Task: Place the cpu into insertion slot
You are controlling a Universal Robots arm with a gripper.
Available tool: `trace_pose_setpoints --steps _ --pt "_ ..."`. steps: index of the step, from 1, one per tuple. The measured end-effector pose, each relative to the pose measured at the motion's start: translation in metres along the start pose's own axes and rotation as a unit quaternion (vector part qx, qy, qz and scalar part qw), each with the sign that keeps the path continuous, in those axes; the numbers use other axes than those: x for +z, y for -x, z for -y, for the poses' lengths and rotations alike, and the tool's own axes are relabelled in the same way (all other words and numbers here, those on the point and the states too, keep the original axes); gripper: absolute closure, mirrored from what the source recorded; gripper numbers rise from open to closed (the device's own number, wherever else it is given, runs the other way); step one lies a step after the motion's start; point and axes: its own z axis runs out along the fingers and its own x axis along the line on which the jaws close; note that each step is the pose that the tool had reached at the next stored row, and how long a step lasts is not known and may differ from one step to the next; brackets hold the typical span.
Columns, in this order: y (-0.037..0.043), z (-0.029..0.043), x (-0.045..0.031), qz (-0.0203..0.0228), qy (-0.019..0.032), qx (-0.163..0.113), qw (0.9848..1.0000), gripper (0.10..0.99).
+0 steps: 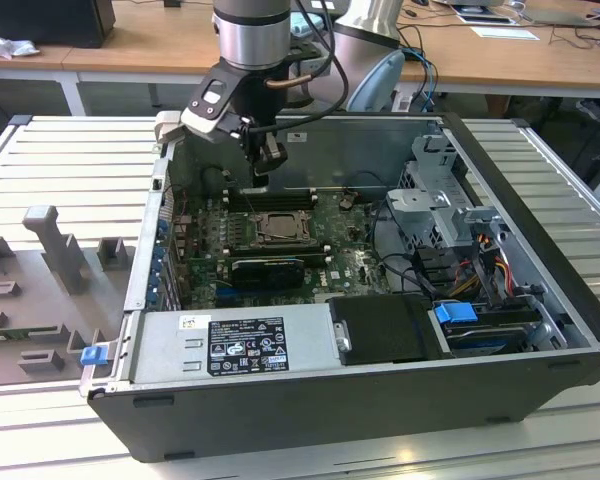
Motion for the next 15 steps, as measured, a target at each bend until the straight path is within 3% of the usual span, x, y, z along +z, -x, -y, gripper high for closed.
trace_pose_setpoints --steps 15 --pt "0.0000 0.0000 0.0000 -0.0015 -0.0008 -0.027 0.9996 0.980"
